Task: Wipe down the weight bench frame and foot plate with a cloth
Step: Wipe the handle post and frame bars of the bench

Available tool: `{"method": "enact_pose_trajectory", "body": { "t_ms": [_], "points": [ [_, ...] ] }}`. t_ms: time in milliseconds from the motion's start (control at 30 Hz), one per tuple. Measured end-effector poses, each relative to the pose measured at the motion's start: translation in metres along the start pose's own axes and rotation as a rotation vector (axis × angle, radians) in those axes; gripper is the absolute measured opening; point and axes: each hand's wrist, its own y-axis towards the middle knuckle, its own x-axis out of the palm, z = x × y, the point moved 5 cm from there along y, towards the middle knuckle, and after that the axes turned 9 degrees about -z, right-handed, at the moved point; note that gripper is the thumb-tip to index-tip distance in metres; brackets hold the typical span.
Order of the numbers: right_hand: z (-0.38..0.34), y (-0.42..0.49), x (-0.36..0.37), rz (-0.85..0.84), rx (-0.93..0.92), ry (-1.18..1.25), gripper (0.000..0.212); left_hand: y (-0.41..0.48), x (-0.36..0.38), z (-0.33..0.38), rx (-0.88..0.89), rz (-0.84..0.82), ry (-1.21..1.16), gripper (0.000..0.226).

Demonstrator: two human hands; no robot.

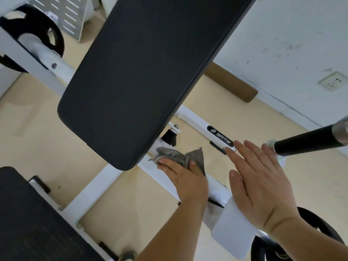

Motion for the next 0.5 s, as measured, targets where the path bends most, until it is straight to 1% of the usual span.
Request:
{"method": "enact_pose_trajectory", "body": {
  "t_ms": [67, 133, 200, 233, 300, 433, 500],
  "points": [
    [0.000, 0.000, 0.001, 0.007, -0.006, -0.001, 0.057, 0.005, 0.000, 0.003, -0.076, 0.005, -0.047, 0.098],
    [0.001, 0.000, 0.001, 0.023, -0.006, 0.003, 0.057, 0.022, -0.009, 0.008, -0.144, 0.092, -0.075, 0.104],
    [0.001, 0.001, 0.000, 0.044, -0.016, 0.009, 0.058, 0.039, -0.023, 0.006, -0.153, 0.184, -0.195, 0.107],
    [0.001, 0.001, 0.000, 0.050, -0.022, 0.012, 0.058, 0.044, -0.026, 0.003, -0.137, 0.194, -0.265, 0.108],
    [0.001, 0.001, 0.001, 0.051, -0.025, 0.018, 0.057, 0.037, -0.021, -0.004, -0.129, 0.158, -0.345, 0.107],
    [0.001, 0.001, 0.002, 0.017, -0.015, 0.007, 0.056, 0.001, 0.023, -0.031, -0.222, -0.016, -0.407, 0.101],
    [0.001, 0.001, 0.001, 0.006, -0.009, 0.015, 0.056, 0.006, 0.018, -0.034, -0.282, -0.044, -0.421, 0.091]
  ]
}}
